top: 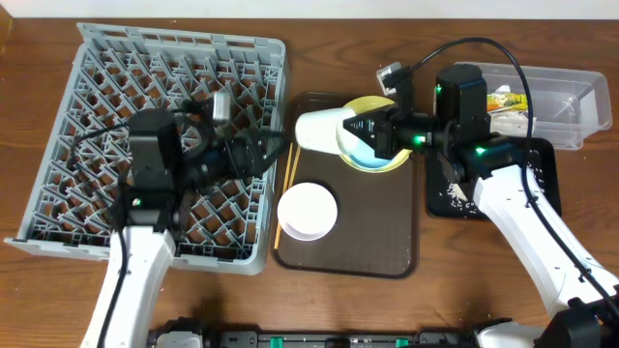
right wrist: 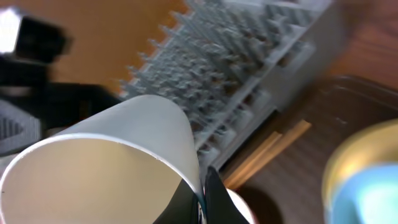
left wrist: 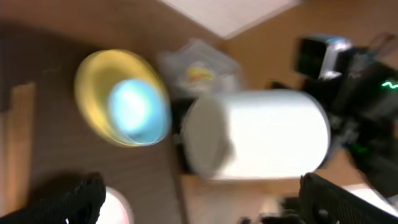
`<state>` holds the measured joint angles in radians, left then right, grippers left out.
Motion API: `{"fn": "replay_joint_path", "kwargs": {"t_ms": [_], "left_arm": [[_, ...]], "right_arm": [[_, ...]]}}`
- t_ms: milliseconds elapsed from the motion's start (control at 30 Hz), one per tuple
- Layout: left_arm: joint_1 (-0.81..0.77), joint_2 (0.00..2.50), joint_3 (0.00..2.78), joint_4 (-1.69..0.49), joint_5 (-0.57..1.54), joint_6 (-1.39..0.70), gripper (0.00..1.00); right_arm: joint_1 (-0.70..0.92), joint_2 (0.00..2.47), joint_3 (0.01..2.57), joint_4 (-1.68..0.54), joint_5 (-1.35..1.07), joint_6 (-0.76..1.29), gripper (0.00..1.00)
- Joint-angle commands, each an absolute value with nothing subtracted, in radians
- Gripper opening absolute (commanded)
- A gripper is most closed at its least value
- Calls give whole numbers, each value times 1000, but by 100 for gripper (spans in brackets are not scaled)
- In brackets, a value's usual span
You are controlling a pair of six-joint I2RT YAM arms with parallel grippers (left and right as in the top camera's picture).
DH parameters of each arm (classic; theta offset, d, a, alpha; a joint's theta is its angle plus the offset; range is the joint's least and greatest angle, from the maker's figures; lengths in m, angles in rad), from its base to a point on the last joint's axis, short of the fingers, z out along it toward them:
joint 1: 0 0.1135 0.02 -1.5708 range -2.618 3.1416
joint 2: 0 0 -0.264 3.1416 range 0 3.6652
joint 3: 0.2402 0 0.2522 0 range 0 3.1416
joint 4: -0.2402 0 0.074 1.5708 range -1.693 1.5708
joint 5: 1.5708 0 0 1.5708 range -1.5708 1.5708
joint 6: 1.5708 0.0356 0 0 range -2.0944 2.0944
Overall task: Sort waste into correct bins and load items into the dishwasher
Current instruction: 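Hand the white cup from the right gripper to the left gripper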
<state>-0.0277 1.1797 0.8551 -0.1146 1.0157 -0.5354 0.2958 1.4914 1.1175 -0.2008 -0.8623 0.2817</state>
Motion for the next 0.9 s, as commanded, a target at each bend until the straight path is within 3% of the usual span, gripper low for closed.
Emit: {"fn": "replay_joint_path", "kwargs": {"t_ms": [0, 167, 533, 733, 867], "left_arm": [[-64, 1251, 871, 40, 1269, -713, 99], [-153, 1301, 871, 255, 1282, -819, 99], [-207, 1301, 871, 422, 1283, -878, 97], [-237, 1301, 871, 434, 1283, -890, 82], [-237, 1301, 871, 445, 1283, -889, 81]], "right_arm": [[293, 1494, 1125, -170, -1004, 338, 1], [293, 1494, 1125, -73, -1110, 392, 1], [312, 1495, 1125, -61, -1172, 415, 1], [317, 1495, 1125, -64, -1176, 415, 1], [317, 1495, 1125, -70, -1180, 415, 1]]}}
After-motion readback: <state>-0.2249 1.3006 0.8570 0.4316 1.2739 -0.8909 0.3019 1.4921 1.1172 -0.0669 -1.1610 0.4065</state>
